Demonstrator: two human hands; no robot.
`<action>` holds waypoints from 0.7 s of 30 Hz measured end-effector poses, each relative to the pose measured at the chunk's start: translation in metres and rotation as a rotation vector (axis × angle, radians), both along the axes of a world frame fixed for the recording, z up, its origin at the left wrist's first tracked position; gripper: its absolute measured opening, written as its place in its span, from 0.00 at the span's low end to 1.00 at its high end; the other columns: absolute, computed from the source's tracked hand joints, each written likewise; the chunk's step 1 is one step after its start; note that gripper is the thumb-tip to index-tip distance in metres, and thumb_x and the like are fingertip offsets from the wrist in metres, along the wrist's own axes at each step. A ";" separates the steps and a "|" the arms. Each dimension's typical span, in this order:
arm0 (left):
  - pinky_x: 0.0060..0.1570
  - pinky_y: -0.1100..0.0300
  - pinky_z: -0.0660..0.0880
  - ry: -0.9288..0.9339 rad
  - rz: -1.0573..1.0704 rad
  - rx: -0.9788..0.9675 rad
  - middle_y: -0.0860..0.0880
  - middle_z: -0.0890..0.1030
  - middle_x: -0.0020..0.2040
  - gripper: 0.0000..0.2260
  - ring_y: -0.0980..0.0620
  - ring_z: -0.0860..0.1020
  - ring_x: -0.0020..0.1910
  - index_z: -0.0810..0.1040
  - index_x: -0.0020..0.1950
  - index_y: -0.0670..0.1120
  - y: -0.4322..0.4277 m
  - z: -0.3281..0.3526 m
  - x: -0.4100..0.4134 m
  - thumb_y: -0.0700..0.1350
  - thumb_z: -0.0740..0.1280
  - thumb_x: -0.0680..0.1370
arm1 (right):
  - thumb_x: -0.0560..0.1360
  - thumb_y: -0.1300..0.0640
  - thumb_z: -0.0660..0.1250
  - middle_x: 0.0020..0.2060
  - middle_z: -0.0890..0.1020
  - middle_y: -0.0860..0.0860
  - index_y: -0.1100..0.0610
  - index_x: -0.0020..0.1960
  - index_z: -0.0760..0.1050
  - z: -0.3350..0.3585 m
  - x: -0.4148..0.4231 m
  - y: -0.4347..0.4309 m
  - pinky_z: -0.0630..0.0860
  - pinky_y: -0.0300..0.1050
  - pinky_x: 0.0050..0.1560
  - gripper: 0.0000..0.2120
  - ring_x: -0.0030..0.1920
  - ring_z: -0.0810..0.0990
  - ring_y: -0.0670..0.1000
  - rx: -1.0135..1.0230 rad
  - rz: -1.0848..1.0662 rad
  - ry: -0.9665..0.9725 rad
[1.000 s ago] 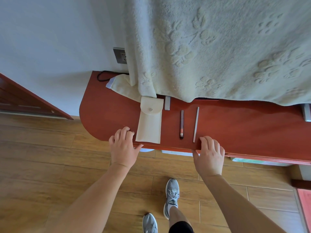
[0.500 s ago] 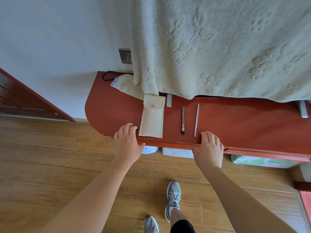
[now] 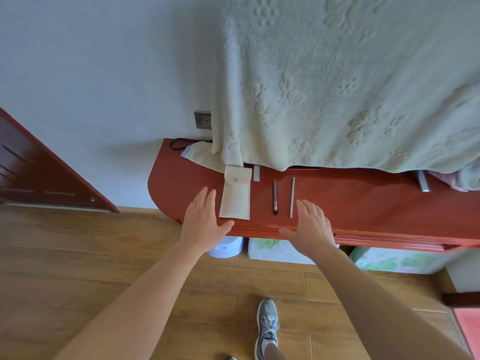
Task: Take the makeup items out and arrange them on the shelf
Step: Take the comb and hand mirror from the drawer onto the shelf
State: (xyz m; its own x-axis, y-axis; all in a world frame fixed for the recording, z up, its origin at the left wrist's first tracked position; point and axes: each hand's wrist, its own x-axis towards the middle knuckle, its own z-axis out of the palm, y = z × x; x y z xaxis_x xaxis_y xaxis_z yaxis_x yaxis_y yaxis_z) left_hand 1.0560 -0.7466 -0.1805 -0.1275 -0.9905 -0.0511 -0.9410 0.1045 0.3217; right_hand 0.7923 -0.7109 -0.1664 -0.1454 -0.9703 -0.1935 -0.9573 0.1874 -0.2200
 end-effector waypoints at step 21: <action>0.72 0.48 0.62 -0.023 -0.218 -0.036 0.50 0.70 0.72 0.24 0.49 0.67 0.72 0.65 0.75 0.47 0.072 0.152 -0.019 0.57 0.54 0.83 | 0.81 0.44 0.52 0.75 0.65 0.50 0.55 0.76 0.61 0.147 0.014 0.084 0.55 0.49 0.75 0.27 0.75 0.59 0.51 -0.173 0.070 -0.033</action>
State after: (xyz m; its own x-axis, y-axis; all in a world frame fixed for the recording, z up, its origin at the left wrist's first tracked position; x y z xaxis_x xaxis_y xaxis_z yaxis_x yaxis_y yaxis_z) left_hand 1.0374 -0.6746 -0.0288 -0.3383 -0.9408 -0.0217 -0.9019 0.3175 0.2927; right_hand 0.8062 -0.6265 -0.0197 -0.0729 -0.9970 -0.0262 -0.9583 0.0773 -0.2751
